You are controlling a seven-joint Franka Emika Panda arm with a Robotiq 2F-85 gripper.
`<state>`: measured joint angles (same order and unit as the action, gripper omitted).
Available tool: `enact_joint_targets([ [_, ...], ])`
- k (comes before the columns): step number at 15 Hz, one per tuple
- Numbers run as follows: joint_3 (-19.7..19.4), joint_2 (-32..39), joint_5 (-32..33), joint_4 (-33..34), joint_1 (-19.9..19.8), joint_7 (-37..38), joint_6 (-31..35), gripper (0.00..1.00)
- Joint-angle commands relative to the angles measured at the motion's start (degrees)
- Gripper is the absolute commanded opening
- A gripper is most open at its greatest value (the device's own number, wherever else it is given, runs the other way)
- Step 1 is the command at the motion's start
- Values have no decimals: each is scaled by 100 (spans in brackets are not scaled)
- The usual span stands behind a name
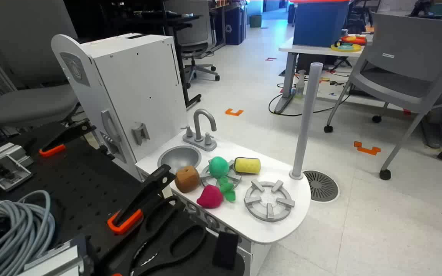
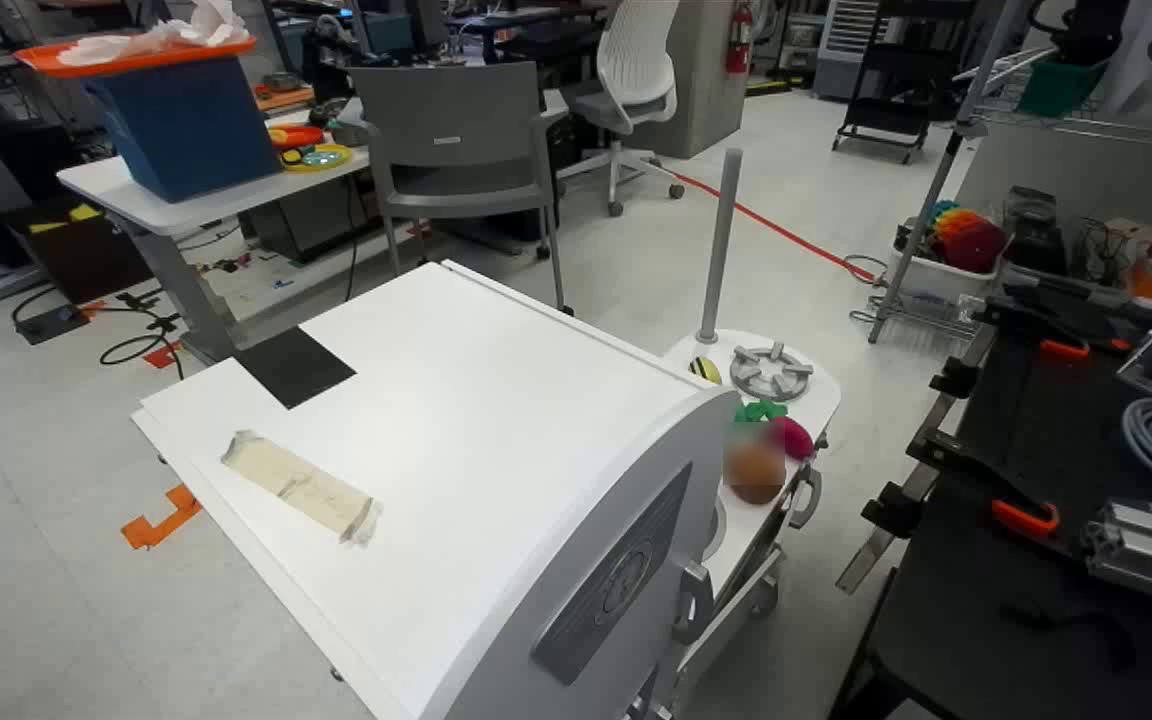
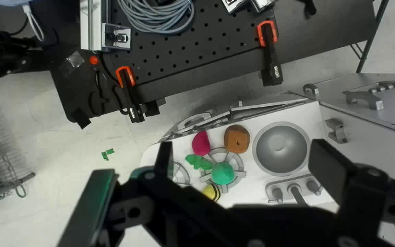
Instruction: Pick up the yellow plush toy and place it on the plate of the stove
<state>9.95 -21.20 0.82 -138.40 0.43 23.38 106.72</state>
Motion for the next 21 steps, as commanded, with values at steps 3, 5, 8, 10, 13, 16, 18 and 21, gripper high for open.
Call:
enact_joint_targets([
  [3,-53,5,18,9,56,15,-7,100],
  [5,-53,5,18,9,56,15,-6,100],
  [8,-53,5,18,9,56,15,-6,100],
  [10,-53,5,18,9,56,15,-6,100],
  [13,-14,329,181,144,11,88,225,100],
  [16,-62,880,399,338,-59,147,741,100],
  [18,-146,1336,547,464,-91,195,1200,100],
  [21,-393,2125,374,692,-97,136,1955,100],
])
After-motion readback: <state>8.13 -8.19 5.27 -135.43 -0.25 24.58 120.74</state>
